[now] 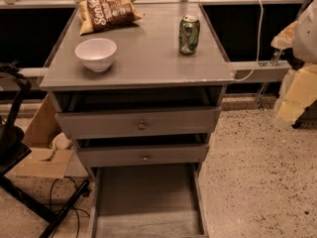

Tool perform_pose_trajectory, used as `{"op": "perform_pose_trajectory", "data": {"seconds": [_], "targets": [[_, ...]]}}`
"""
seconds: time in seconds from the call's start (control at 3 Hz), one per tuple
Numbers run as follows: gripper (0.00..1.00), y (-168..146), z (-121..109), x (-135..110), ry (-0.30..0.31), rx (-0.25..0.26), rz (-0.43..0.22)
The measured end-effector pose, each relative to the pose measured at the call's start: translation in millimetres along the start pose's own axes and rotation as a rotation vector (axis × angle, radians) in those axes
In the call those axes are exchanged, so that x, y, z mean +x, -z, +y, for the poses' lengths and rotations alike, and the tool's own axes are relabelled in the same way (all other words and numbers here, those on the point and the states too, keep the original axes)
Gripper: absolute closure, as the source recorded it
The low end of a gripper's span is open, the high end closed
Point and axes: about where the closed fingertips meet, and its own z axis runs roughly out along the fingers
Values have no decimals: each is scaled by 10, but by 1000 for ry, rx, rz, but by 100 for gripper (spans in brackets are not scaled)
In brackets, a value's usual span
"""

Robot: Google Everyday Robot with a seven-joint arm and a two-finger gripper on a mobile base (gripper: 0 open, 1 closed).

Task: Place green can into bottom drawer

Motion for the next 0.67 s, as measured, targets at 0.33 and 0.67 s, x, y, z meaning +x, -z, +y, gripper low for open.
{"op": "perform_pose_trajectory", "data": {"seconds": [0.33,0.67], "targets": [[0,0,0,0,0,0,0],[0,-65,-201,-62,3,29,-78]]}}
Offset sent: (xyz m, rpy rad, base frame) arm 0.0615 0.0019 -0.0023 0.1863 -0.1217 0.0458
